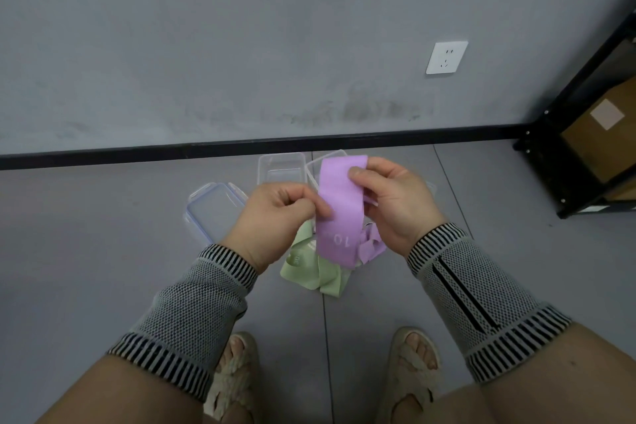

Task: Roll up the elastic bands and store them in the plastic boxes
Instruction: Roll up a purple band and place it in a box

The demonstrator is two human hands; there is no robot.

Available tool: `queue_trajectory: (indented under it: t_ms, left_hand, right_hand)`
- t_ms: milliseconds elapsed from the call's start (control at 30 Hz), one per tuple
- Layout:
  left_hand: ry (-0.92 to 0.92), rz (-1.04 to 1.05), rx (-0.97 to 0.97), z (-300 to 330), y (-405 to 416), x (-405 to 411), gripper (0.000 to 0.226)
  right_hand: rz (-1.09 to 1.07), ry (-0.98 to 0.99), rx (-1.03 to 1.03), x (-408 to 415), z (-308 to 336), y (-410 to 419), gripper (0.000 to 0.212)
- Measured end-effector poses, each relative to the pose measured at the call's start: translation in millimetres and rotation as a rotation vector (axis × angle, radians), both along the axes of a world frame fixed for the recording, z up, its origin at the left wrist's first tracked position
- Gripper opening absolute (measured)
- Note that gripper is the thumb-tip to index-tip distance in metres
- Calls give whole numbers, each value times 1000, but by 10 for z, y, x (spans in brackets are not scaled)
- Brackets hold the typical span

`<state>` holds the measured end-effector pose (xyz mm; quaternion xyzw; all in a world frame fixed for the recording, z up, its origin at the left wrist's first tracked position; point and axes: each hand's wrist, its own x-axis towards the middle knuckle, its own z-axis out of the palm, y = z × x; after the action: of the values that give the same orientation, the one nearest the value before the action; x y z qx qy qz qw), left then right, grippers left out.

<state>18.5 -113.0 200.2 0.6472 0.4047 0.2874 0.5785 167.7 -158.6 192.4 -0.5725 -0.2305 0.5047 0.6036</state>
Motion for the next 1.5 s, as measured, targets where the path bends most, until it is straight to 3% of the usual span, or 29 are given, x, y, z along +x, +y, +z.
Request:
queue_trajectory:
  t_ms: [133, 200, 267, 333, 467, 567, 667, 800, 867, 967, 1033, 1167, 1233, 1333, 1500]
  left_hand:
    - [16, 158, -337, -33, 76, 34, 29]
    - [80, 106, -415, -62, 105, 29, 47]
    - [90, 65, -436, -67, 121, 25, 62]
    - [68, 71, -420, -43, 108, 26, 52]
    - [-51, 118, -276, 3, 106, 18, 11]
    - [-117, 104, -183, 14, 116, -14, 18]
    - [-97, -26, -102, 4, 91, -44, 26]
    - [98, -145, -7, -88, 75, -47, 27]
    - [158, -156, -7, -86, 70, -44, 8]
    - [110, -154, -85, -34, 64, -36, 27]
    - [36, -53, -205, -21, 83, -20, 34]
    - [-62, 82, -181, -6, 89, 20, 10]
    - [-106, 88, -148, -10, 83, 29, 9]
    - [-126, 97, -100, -33, 84, 26, 7]
    - [-59, 134, -25, -67, 94, 22, 12]
  right_hand:
    - [47, -35, 85, 48, 16, -37, 16]
    - [136, -101, 89, 39, -5, -48, 5]
    - [241, -170, 99, 16, -25, -64, 26]
    - [303, -236, 96, -11, -34, -75, 19]
    - [356, -400, 23, -24, -48, -87, 16]
    - [301, -285, -77, 5, -67, -57, 40]
    - [203, -114, -58, -1, -64, -21, 28]
    - [54, -92, 23, 15, -78, 15, 8]
    - [45, -62, 43, 18, -70, 18, 12]
    - [86, -16, 96, 5, -29, -8, 16]
    - [109, -27, 118, 15, -8, -24, 25]
    - [169, -103, 93, 6, 10, -64, 43]
    - [189, -84, 71, 0, 30, -70, 38]
    - [193, -41, 47, 14, 71, -70, 16]
    - [115, -225, 6, -23, 28, -61, 18]
